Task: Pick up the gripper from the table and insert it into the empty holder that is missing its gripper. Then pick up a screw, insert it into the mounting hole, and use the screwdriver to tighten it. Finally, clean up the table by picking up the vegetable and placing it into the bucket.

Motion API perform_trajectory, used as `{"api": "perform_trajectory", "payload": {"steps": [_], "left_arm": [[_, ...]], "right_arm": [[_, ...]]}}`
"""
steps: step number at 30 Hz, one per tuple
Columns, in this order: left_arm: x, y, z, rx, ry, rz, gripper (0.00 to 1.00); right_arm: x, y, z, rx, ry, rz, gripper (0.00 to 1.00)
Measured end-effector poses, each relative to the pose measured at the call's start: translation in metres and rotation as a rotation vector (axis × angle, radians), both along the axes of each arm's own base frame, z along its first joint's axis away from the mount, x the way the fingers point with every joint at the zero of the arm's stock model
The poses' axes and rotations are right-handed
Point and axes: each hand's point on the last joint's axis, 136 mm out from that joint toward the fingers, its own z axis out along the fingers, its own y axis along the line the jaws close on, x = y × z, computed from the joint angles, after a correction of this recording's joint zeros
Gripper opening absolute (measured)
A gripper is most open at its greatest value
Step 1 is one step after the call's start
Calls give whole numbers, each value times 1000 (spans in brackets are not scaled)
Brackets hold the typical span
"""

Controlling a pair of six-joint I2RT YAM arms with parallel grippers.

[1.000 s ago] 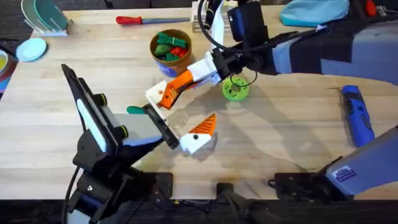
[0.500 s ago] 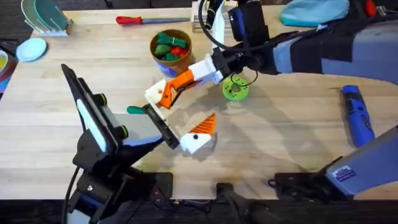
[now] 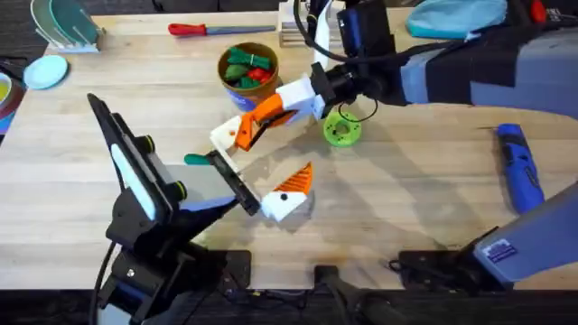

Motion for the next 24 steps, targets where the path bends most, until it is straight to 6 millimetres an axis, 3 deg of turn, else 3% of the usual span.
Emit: {"api": "perform_trajectory", "payload": {"steps": [24], "left_arm": [[14, 13, -6, -24, 64, 116, 993]], "right_arm": [[7, 22, -16, -175, 192, -132, 8]]}}
